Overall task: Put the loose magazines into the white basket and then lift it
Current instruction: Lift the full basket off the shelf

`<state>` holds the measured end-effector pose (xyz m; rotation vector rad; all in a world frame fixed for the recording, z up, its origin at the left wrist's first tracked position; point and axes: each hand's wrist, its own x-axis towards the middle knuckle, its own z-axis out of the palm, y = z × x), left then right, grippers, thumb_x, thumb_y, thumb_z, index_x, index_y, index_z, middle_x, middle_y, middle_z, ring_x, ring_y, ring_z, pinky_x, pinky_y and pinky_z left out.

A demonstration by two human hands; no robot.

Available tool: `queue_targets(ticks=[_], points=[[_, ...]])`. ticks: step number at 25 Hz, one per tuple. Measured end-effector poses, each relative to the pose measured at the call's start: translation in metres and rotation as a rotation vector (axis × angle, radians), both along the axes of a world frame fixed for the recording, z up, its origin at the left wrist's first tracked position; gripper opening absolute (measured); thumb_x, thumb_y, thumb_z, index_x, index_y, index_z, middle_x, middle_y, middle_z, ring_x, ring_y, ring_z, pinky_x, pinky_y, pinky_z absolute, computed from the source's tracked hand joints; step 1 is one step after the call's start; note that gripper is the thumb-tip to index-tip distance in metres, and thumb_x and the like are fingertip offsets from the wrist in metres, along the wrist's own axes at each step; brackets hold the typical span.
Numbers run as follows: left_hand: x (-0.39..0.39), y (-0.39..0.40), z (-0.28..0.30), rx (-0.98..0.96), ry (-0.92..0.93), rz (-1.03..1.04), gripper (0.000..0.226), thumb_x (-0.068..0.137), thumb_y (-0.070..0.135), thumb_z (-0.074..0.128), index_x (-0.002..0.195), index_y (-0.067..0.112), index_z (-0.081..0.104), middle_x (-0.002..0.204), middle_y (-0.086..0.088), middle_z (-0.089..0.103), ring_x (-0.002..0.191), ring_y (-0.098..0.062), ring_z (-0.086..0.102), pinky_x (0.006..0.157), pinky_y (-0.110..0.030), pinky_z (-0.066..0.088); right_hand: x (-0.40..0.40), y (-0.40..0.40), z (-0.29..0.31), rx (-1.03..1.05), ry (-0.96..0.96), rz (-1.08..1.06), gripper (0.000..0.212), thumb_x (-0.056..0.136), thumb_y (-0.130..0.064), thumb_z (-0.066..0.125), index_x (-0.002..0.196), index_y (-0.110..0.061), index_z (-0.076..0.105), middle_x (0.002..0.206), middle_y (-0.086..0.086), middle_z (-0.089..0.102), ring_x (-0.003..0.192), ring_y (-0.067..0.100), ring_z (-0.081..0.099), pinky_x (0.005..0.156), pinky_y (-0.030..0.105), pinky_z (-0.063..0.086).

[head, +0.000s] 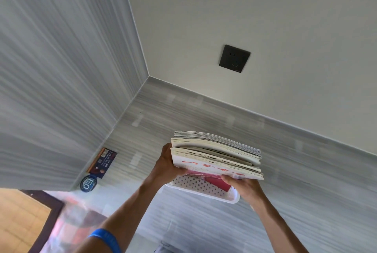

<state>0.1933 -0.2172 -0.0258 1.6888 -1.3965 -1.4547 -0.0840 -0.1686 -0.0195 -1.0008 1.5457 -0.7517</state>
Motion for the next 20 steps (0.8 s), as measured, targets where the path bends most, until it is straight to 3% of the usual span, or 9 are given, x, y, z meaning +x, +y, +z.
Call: queue_targets(ticks=[3, 6, 8, 10, 13, 15, 17, 20], points=[[-0.002, 0.007, 0.003, -0.024, -0.007, 0.046, 0.076, 0.051, 0.02, 0.085, 0.121, 0.028, 0.056, 0.118, -0.012, 0.063, 0.109, -0.025, 0.064, 0.088, -0.05, 0.055, 0.002, 0.0, 0.003, 0.004, -0.01, -0.01, 0.037, 0.069, -0.013, 0.085, 0.101, -0.028, 0.072, 0.1, -0.011, 0.076, 0.093, 0.008, 0.071, 0.082, 0.026, 0.053], [0.006, 0.019, 0.007, -0.062, -0.014, 0.1, 0.072, 0.049, 0.023, 0.084, 0.116, 0.024, 0.06, 0.106, -0.003, 0.071, 0.1, -0.016, 0.068, 0.08, -0.047, 0.058, 0.008, -0.013, 0.015, -0.012, -0.029, 0.07, 0.041, 0.07, -0.004, 0.083, 0.102, -0.025, 0.071, 0.1, -0.009, 0.077, 0.092, 0.008, 0.071, 0.074, 0.017, 0.055], [0.018, 0.037, 0.009, -0.058, -0.011, 0.201, 0.07, 0.047, 0.025, 0.083, 0.112, 0.026, 0.059, 0.1, 0.005, 0.073, 0.094, -0.006, 0.069, 0.078, -0.046, 0.058, 0.02, -0.025, 0.022, 0.018, -0.041, 0.153, 0.043, 0.069, -0.001, 0.082, 0.104, -0.021, 0.07, 0.104, -0.002, 0.076, 0.094, 0.012, 0.072, 0.08, 0.027, 0.057], [0.037, 0.056, 0.014, -0.055, 0.002, 0.322, 0.074, 0.046, 0.025, 0.082, 0.116, 0.028, 0.055, 0.106, 0.003, 0.071, 0.104, -0.012, 0.065, 0.082, -0.047, 0.057, 0.043, -0.043, 0.028, 0.043, -0.046, 0.244, 0.045, 0.066, 0.002, 0.082, 0.104, -0.019, 0.069, 0.104, 0.001, 0.075, 0.094, 0.013, 0.072, 0.082, 0.034, 0.057], [0.071, 0.079, 0.025, -0.056, 0.008, 0.51, 0.081, 0.044, 0.024, 0.08, 0.119, 0.032, 0.051, 0.115, -0.007, 0.064, 0.115, -0.025, 0.055, 0.091, -0.049, 0.053, 0.096, -0.069, 0.034, 0.041, -0.058, 0.388, 0.043, 0.066, 0.004, 0.082, 0.098, -0.021, 0.069, 0.099, -0.001, 0.075, 0.083, 0.004, 0.072, 0.064, 0.021, 0.056], [0.099, 0.09, 0.033, -0.073, -0.012, 0.637, 0.079, 0.039, 0.029, 0.077, 0.112, 0.046, 0.052, 0.11, 0.002, 0.065, 0.108, -0.015, 0.059, 0.085, -0.036, 0.055, 0.136, -0.078, 0.038, 0.032, -0.068, 0.464, 0.042, 0.067, 0.005, 0.08, 0.096, -0.023, 0.069, 0.098, -0.001, 0.076, 0.084, 0.006, 0.072, 0.062, 0.02, 0.056], [0.126, 0.097, 0.039, -0.091, -0.014, 0.715, 0.076, 0.037, 0.031, 0.076, 0.105, 0.054, 0.052, 0.104, 0.015, 0.066, 0.095, 0.003, 0.061, 0.069, -0.018, 0.053, 0.175, -0.087, 0.044, 0.011, -0.095, 0.52, 0.045, 0.066, 0.008, 0.08, 0.102, -0.018, 0.069, 0.102, 0.002, 0.076, 0.094, 0.015, 0.072, 0.074, 0.032, 0.059], [0.162, 0.101, 0.041, -0.124, 0.0, 0.822, 0.074, 0.037, 0.031, 0.077, 0.102, 0.055, 0.052, 0.094, 0.02, 0.069, 0.086, 0.007, 0.064, 0.054, -0.013, 0.052, 0.237, -0.111, 0.052, -0.019, -0.082, 0.574, 0.049, 0.063, 0.012, 0.08, 0.102, -0.015, 0.068, 0.105, 0.005, 0.075, 0.094, 0.015, 0.071, 0.082, 0.036, 0.058]])
